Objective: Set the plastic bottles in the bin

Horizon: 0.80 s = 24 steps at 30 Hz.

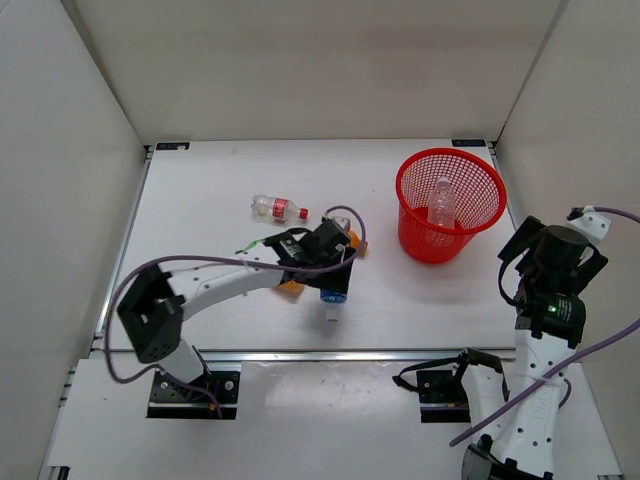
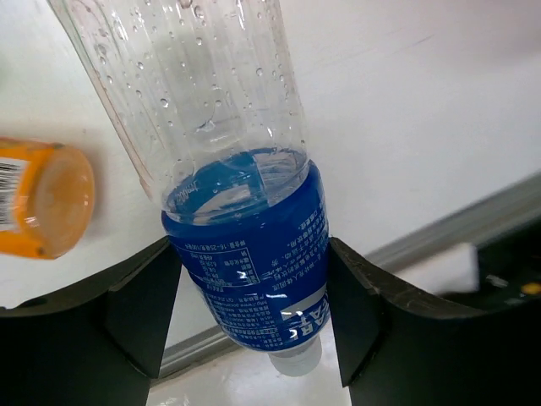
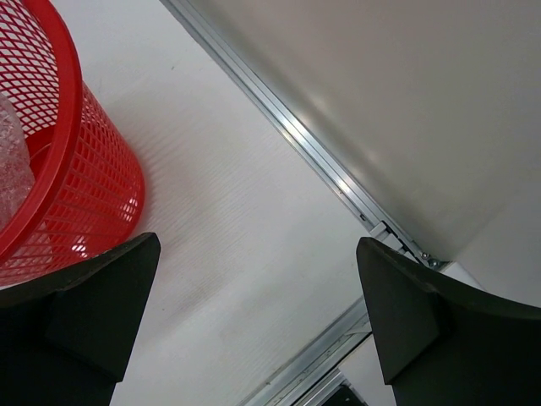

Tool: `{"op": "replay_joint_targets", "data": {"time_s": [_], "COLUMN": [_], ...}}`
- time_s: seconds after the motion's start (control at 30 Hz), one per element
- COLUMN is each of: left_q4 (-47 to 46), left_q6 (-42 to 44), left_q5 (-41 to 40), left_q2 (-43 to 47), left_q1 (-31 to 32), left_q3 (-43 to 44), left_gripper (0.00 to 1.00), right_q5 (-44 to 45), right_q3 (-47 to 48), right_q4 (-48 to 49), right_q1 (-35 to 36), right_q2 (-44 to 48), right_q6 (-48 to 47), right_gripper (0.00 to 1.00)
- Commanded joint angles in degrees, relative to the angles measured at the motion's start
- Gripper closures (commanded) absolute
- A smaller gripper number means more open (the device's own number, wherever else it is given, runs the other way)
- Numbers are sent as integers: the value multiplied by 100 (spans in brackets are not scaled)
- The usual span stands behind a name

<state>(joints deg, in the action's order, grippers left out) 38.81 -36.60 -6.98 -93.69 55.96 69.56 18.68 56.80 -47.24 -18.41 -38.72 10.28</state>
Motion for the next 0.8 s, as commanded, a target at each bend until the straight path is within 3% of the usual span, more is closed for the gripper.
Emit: {"op": "replay_joint_targets", "data": {"time_s": [0.0, 0.13, 0.2, 0.23, 0.43, 0.57, 0.63, 0.73, 0.77], "left_q4": [-83, -794, -1146, -1408, -1718, -2612, -2966, -2652, -2555], "left_q6": [223, 601, 767, 777, 1006, 734, 742, 680, 698], "left_q5": [-5, 284, 608, 697, 506, 277, 172, 390, 347], "left_q2": [1114, 1284, 1021, 724, -1490, -2643, -3040, -3726, -3875], "left_q1": [-191, -577, -657, -666, -209, -112, -94, -68, -68], "left_q3": [418, 979, 1741, 1963, 5326, 6218, 6463, 7200, 7325], "left_gripper": [71, 71, 69, 69, 67, 67, 63, 52, 40], "right_q5": [93, 171, 250, 242, 339, 286, 268, 391, 417], "right_q3": [61, -99, -116, -151, -221, -362, -441, -406, -415], "right_q4": [241, 330, 374, 348, 514, 567, 611, 541, 576], "right_q1": [110, 268, 338, 391, 628, 839, 944, 1033, 1068], "right_q2": [128, 347, 382, 409, 584, 725, 690, 638, 629], "right_q6": [-53, 0, 70, 70, 79, 202, 158, 158, 132], "right_gripper": [1, 1, 1, 1, 1, 0, 0, 1, 1]}}
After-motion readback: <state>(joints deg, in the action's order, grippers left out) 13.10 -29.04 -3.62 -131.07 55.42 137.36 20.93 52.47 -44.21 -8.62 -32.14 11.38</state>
